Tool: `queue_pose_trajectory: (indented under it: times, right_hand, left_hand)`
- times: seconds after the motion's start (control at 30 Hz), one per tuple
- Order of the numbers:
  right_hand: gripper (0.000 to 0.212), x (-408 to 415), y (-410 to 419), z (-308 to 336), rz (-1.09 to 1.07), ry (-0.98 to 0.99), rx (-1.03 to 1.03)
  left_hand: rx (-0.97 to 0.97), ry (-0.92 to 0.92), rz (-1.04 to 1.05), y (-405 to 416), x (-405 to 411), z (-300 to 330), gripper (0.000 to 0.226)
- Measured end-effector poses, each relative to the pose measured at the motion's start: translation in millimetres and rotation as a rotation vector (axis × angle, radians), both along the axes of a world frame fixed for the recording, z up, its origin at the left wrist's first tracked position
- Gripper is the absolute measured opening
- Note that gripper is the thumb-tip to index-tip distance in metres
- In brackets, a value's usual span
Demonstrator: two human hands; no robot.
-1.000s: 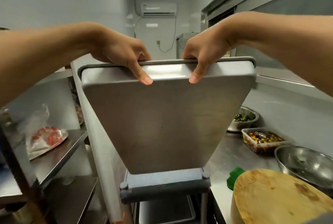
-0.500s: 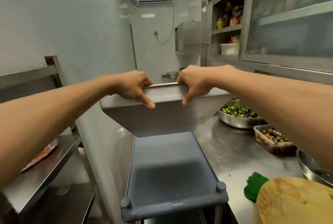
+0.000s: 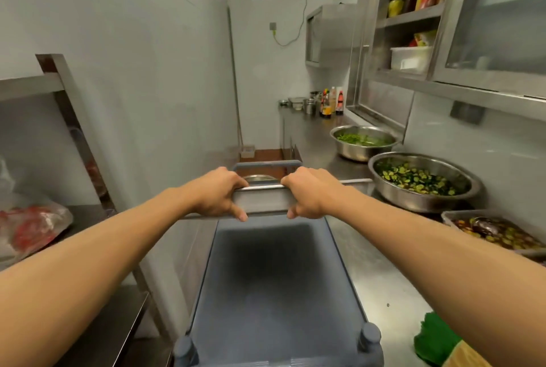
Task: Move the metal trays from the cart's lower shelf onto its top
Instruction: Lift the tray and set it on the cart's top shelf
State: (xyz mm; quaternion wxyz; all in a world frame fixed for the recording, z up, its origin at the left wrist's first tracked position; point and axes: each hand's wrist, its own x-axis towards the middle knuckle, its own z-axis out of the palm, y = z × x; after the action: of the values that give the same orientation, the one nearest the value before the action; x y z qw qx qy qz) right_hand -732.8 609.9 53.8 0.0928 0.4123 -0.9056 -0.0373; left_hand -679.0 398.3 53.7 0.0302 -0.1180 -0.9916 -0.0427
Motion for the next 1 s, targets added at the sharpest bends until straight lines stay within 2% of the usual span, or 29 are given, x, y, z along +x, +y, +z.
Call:
queue_pose_trajectory:
  times: [0.17,0.27,0.53,0.77,1.0]
  right_hand:
    - [0.042,-11,-11,-60,0.0,-0.046,-0.003]
    - [0.036,-16,-14,-91,0.013,-0.063,-0.013]
    - [0.029,-33,-23,-172,-0.064,-0.137,0.077]
    - [0.018,-40,-30,-272,-0.121,-0.24,0.161]
    - [0.022,-37,-24,-369,-0.135,-0.298,0.208]
  left_hand:
    - [-0.009,-0.095,0.053,-10,-9,-52,0.036]
    - [-0.021,-0.107,0.071,-13,-10,-83,0.042]
    - [-0.051,-0.207,0.085,-9,-28,-162,0.029]
    - [-0.056,-0.259,0.122,-13,-39,-270,0.024]
    - [-0.03,-0.234,0.165,-6,-31,-384,0.022]
